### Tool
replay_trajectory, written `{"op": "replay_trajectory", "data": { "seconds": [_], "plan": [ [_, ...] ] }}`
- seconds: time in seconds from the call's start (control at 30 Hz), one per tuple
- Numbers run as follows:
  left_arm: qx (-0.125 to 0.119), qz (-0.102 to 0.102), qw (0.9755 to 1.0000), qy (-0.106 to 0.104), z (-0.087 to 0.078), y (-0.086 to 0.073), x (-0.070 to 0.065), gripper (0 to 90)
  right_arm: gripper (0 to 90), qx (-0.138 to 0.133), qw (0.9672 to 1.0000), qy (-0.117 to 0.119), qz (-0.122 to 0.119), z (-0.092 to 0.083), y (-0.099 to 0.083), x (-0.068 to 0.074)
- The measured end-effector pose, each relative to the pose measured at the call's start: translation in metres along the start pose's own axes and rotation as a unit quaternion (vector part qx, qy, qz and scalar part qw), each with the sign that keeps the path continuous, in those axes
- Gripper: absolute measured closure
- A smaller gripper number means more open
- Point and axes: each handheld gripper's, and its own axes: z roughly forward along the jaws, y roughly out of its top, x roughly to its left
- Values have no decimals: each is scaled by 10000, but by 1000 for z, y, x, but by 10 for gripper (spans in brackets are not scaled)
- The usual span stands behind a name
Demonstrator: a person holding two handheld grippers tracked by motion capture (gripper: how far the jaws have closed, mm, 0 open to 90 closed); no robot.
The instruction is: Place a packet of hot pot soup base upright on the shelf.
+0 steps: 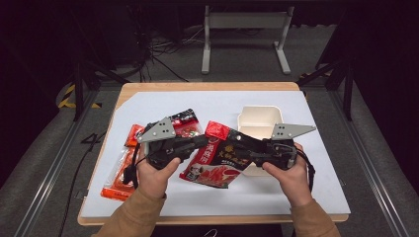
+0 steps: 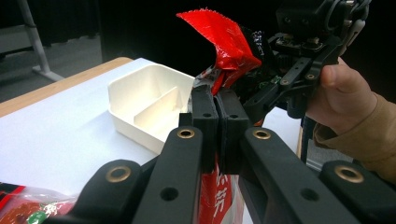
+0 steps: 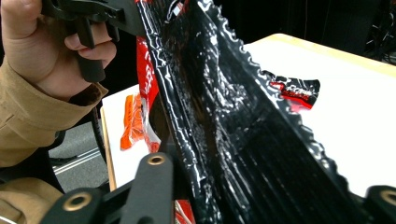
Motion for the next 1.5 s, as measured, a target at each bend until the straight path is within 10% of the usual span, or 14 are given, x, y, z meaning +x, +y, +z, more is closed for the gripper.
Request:
{"op": "replay_trajectory", "data": {
  "seconds": [0.83, 1.13, 1.5],
  "plan": [
    [-262, -354, 9988, 206, -20, -5, 21, 837, 782, 202, 9982, -318, -464, 8, 54, 14],
    [-302, -295, 9982, 422, -25, -8, 24, 595, 784, 173, 9969, -447, -616, -2, 84, 15],
    [-77, -411, 9976, 552, -22, -16, 36, 549, 783, 231, 9953, -604, -724, -14, 104, 3]
  ]
}}
